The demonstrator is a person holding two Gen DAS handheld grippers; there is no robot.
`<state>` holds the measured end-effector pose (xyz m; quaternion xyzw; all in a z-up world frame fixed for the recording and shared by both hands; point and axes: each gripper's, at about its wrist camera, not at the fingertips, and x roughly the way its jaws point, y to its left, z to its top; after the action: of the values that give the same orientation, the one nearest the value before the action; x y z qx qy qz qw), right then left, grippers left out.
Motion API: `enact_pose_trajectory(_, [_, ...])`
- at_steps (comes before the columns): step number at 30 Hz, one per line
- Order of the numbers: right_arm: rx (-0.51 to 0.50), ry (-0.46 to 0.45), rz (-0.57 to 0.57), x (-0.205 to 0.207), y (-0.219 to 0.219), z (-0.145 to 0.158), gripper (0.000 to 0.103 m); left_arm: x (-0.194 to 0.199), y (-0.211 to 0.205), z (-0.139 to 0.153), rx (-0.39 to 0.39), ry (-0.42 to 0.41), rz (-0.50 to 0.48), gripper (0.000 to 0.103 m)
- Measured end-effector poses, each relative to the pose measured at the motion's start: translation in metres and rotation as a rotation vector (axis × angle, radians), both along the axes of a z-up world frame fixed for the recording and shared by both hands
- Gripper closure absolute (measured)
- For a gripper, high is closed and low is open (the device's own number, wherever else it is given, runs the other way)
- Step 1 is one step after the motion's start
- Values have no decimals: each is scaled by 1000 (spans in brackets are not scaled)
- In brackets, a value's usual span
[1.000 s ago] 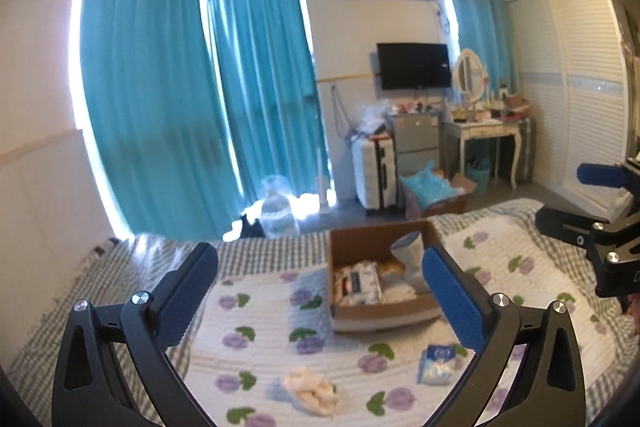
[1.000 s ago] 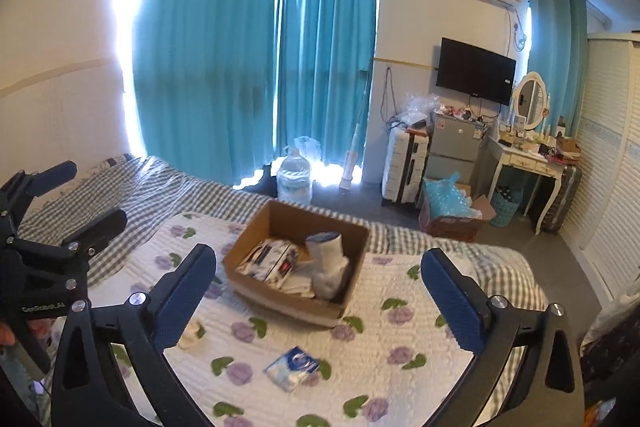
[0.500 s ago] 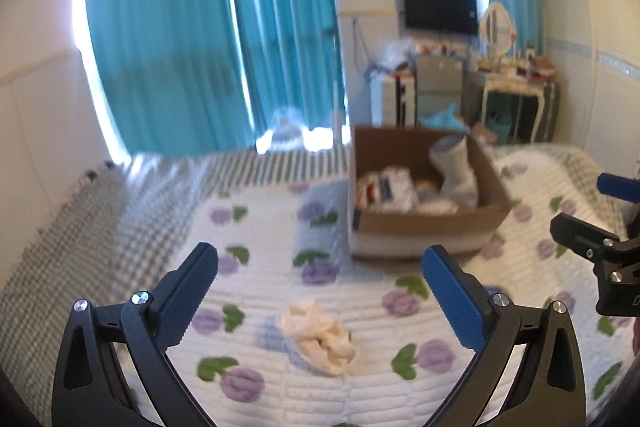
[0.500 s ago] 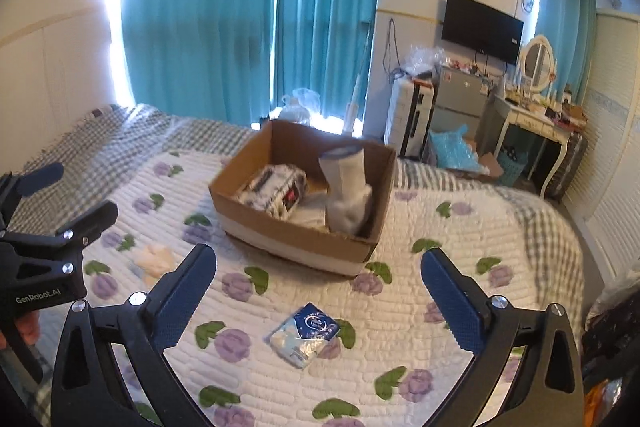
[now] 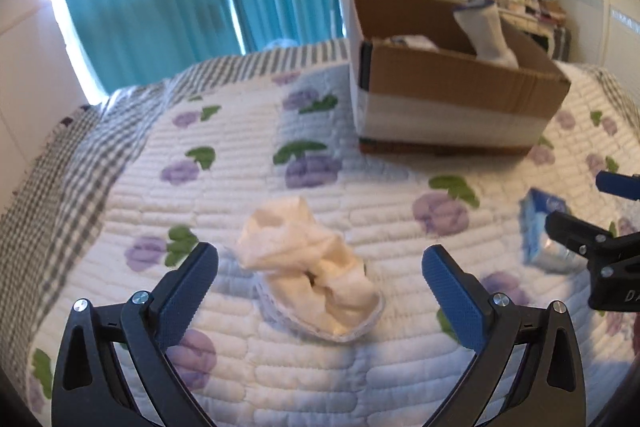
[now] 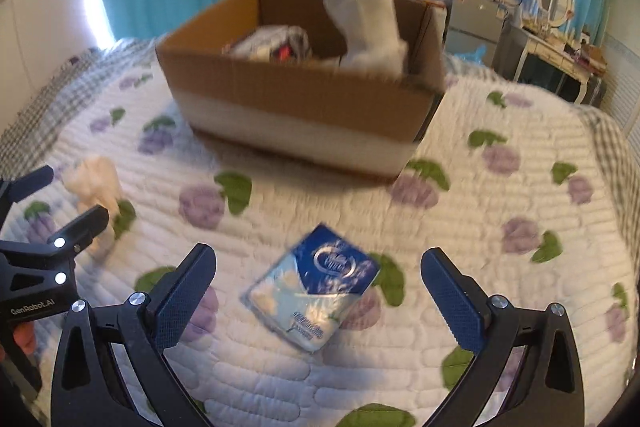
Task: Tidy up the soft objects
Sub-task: 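Grasp the cream lace cloth with left gripper while right grasps blue tissue pack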
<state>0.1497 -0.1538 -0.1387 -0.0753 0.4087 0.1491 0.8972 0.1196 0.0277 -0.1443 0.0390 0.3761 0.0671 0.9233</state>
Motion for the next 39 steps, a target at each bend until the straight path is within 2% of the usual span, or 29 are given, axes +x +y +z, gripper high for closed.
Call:
enact_pose_trajectory(7, [-6,57,21,10,8,-28,0,6,11,-13,-60,50,5,0])
enact_pose_trajectory(12, [3,94,-1,15,1,-39,7,12,20,-25,-103,93,32,3])
enact_pose_trajectory(15, [6,107,-7,16,-1,-41,20,15,20,-31,-111,111,25,21])
enact_pose_trajectory(18, [14,106,-5,15,-3,-40,23,15,18,-36,-107,127,11,36])
enact_pose_trajectory(20, [13,97,-6,13,-4,-39,25,16,16,-38,-108,134,-4,52])
enact_pose_trajectory(28, [30,58,-15,3,-12,-29,29,10,18,-35,-121,109,10,85])
enact_pose_trajectory(39, [26,-3,8,-19,-10,2,31,2,5,-14,-115,84,-46,88])
